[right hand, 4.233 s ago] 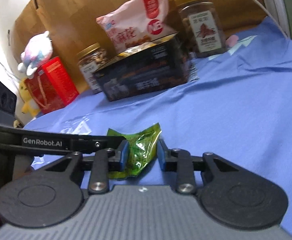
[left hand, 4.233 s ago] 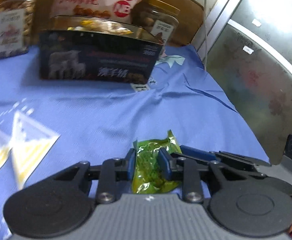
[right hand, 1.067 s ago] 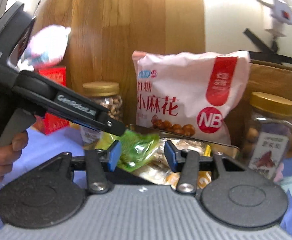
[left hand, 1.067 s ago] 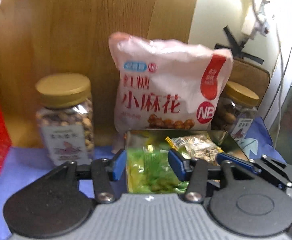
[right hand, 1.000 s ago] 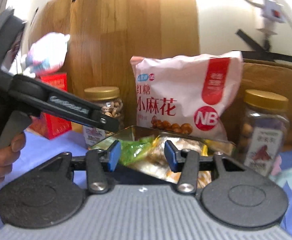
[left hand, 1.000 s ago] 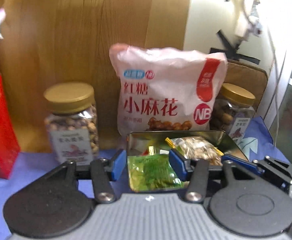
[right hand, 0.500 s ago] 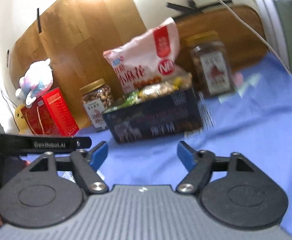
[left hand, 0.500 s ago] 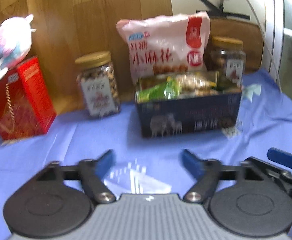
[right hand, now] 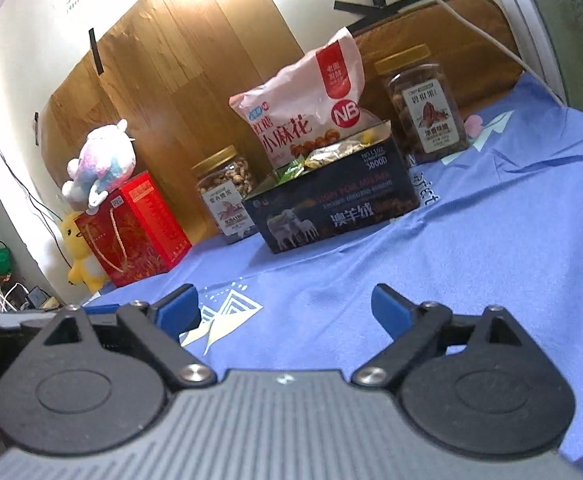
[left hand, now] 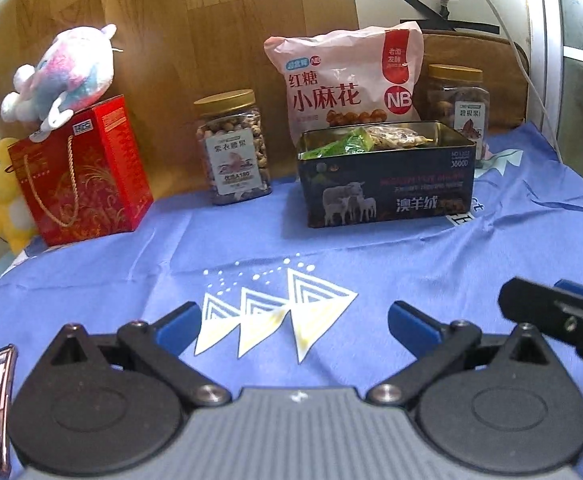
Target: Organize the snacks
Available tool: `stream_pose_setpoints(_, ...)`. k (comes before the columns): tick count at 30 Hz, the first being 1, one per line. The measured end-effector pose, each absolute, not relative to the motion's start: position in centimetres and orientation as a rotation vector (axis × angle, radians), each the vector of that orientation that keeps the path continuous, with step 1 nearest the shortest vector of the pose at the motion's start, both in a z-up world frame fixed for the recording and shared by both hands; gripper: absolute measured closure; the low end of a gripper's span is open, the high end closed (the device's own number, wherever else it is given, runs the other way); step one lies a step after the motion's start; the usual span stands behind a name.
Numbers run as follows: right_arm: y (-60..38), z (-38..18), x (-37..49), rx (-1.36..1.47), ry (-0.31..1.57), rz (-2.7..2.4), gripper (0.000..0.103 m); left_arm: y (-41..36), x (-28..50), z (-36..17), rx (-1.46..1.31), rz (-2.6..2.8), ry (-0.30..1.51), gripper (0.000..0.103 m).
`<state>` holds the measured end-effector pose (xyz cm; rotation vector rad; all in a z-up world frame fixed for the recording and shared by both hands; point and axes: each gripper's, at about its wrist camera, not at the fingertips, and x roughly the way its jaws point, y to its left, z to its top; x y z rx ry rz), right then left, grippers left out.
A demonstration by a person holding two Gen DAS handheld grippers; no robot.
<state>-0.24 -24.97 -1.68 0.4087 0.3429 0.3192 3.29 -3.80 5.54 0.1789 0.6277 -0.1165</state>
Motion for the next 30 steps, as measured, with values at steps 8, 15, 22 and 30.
stream_pose_setpoints(8,-25.1,-1.5,-1.2,0.416,0.322,0.292,0.0,-4.1,2.7,5.3,0.202,-0.103,0.626,0.0)
stream_pose_setpoints(15,-25.1,-1.3,-1.8,0.414,0.299,0.294,0.0,-4.2,2.6,5.3,0.201,-0.074,0.614,0.0)
stream_pose_setpoints(22,-25.4,-1.6,-1.8,0.427,0.299,0.291,0.0,-4.5,2.8,5.0,0.214,-0.079,0.619,0.0)
stream_pose_setpoints(30,-25.8,-1.9,-1.6,0.451,0.308,0.282,0.0,-5.2,2.9,4.6,0.266,-0.046,0.609,0.0)
